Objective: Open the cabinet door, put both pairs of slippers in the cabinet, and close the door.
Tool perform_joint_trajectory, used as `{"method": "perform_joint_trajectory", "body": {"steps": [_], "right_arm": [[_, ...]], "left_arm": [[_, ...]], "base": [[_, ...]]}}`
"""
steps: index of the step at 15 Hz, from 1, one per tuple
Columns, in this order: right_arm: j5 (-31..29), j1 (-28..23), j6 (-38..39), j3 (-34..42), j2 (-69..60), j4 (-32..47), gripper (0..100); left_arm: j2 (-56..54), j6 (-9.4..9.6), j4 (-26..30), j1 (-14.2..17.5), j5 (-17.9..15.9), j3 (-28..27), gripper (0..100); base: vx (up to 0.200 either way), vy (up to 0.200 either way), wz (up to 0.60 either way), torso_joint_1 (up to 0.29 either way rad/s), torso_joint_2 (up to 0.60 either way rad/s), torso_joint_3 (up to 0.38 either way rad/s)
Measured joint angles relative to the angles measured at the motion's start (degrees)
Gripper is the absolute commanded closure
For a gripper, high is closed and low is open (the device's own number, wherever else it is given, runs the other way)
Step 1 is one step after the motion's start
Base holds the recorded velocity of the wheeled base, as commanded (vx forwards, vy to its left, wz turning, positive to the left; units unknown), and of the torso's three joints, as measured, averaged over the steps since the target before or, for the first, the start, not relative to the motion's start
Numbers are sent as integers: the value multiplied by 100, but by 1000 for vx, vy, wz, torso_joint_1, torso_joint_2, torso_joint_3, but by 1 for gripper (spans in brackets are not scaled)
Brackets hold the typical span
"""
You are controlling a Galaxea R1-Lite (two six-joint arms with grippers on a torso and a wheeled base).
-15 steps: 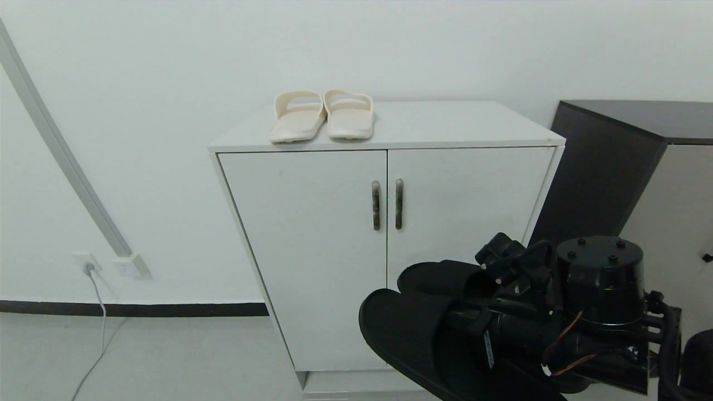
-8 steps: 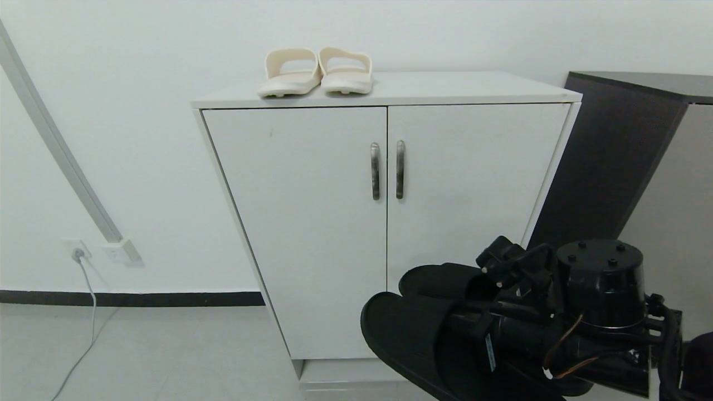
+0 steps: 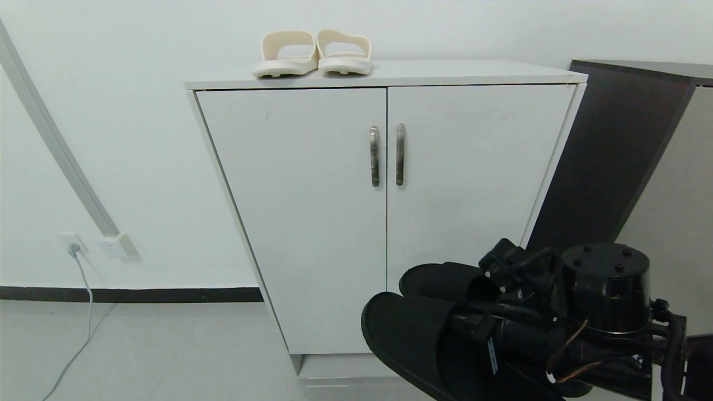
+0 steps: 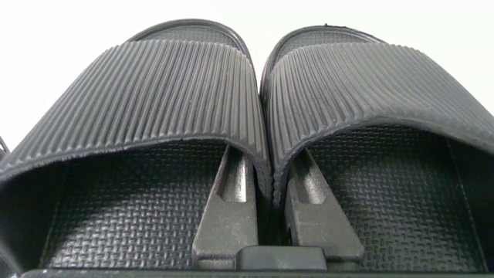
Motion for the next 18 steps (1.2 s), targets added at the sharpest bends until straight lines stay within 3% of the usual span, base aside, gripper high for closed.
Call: {"method": "perform_joint_trajectory", "body": {"steps": [3, 6, 8, 12, 15, 18], "right_arm": [[17, 0, -5, 35, 13, -11, 100], [26, 0, -5, 46, 18, -13, 100], [39, 0, -7, 50, 20, -13, 100], [37, 2, -7, 85, 18, -17, 100], [37, -2, 0, 85, 20, -66, 100], [33, -24, 2, 77, 20, -93, 100]], "left_arm": [[808, -85, -573, -11, -556, -174, 0], [1715, -532, -1640, -17, -1243, -229, 0], [2238, -663, -2193, -100, -1462, -240, 0], [3181, -677, -2732, -946, -1490, -555, 0], [4055, -666, -2779, -1453, -1415, -1254, 0], [4962, -657, -2855, -2142, -1065, -2011, 0]], "base": [[0, 0, 0, 0, 0, 0], [0, 0, 0, 0, 0, 0], [0, 0, 0, 0, 0, 0], [0, 0, 0, 0, 0, 0], [0, 0, 0, 0, 0, 0], [0, 0, 0, 0, 0, 0]]}}
